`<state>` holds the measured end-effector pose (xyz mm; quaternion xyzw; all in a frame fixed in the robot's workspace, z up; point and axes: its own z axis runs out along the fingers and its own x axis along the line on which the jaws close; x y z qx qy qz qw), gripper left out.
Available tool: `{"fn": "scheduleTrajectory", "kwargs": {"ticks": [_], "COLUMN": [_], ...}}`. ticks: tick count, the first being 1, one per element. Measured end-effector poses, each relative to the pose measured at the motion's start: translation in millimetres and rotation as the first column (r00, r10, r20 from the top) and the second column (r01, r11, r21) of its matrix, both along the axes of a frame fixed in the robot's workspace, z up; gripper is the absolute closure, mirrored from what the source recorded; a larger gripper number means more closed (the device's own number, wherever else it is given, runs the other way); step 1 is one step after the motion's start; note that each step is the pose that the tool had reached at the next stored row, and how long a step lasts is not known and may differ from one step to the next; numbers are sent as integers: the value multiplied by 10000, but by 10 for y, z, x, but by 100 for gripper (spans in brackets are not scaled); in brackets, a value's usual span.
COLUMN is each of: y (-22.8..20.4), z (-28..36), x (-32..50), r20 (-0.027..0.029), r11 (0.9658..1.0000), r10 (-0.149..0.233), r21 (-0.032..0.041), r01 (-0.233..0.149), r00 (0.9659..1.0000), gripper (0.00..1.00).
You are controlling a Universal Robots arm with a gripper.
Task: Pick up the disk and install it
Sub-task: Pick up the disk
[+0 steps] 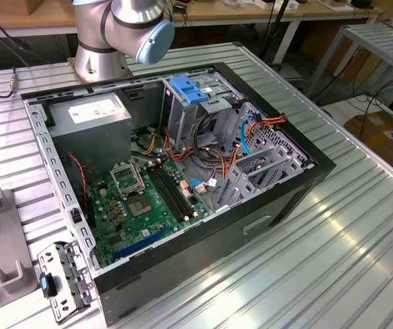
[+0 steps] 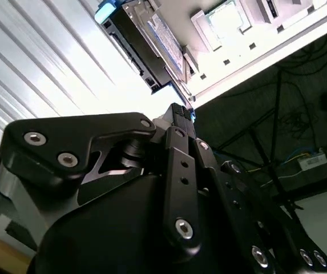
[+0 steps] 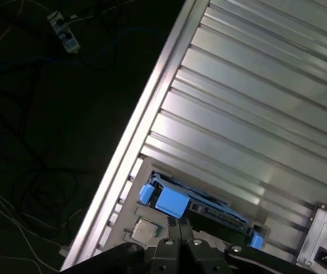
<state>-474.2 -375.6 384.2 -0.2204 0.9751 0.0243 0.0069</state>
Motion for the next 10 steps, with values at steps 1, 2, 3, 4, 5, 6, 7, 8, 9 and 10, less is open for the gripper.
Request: {"fn": "scheduleTrajectory", "kwargs": {"ticks": [1,2,3,4,5,6,7,8,9,10], "y": [0,0,0,0,0,0,0,0,0,0], "z": [0,0,0,0,0,-1,-1,-1,-1,-1], "x": [0,0,0,0,0,0,0,0,0,0], "r20": [0,0,0,0,0,0,0,0,-1,0], "r11": [9996,9989,9979,9966,9950,9921,9891,9840,9806,9773], "r10": [272,469,654,827,996,1255,1471,1784,1960,2117], "r21": [0,0,0,0,0,0,0,0,0,0], "r01": [-272,-469,-654,-827,-996,-1255,-1471,-1784,-1960,-2117], "r00": [9996,9989,9979,9966,9950,9921,9891,9840,9806,9773], "gripper": [89,89,89,89,89,89,89,89,89,89]}}
